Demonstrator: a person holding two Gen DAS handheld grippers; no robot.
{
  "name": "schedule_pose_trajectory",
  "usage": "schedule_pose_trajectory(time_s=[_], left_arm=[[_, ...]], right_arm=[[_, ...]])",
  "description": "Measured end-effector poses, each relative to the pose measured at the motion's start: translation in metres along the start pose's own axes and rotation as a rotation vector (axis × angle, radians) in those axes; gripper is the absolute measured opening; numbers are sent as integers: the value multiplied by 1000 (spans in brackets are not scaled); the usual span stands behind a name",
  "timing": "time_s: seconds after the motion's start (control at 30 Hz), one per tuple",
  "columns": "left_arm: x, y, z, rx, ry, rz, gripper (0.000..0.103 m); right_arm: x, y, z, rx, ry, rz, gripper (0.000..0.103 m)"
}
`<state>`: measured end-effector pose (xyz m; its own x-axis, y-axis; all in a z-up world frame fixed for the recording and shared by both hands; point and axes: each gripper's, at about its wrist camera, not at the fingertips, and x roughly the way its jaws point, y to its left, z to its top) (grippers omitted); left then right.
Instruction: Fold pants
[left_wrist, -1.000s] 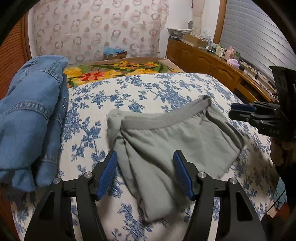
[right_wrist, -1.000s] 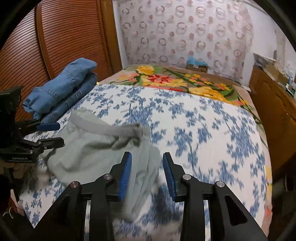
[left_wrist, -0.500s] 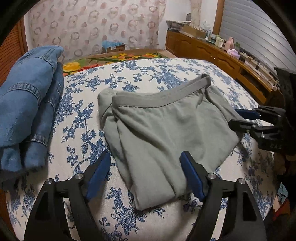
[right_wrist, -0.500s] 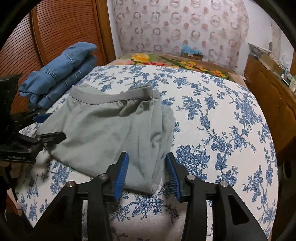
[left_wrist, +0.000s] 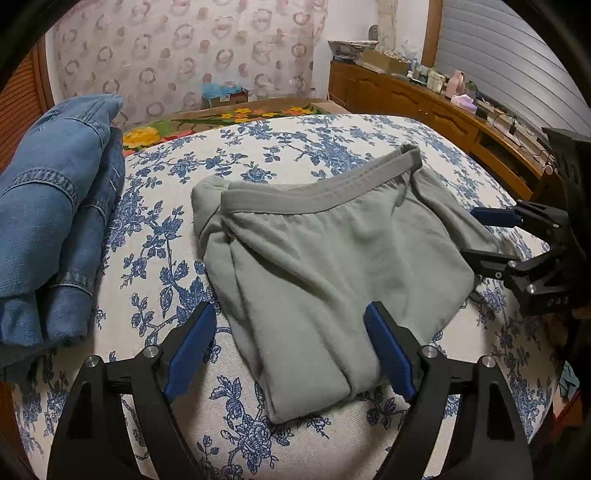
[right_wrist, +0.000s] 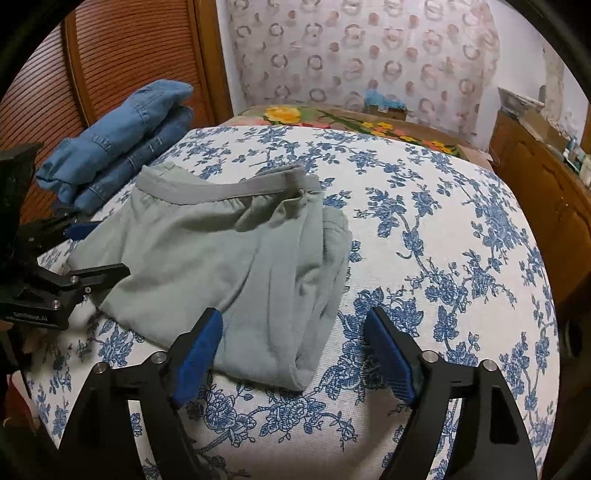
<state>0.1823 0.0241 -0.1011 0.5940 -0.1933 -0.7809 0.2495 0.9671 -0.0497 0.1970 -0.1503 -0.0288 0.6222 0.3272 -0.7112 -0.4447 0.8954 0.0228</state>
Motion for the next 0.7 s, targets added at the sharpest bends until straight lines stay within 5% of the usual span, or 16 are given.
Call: schedule_pose_trajectory(time_s=[0.23,0.4,0.7], left_arm=[[-28,2,-16,-39,-9,-16,83],[-35,1,-33,-50,3,-39,54],[-44,17,-34,-135,-61,-69,38]], right_arm=[[2,1,0,-12,3,-10,84],[0,3,0,-15,1,-15,84],[0,2,0,-15,1,-16,84]])
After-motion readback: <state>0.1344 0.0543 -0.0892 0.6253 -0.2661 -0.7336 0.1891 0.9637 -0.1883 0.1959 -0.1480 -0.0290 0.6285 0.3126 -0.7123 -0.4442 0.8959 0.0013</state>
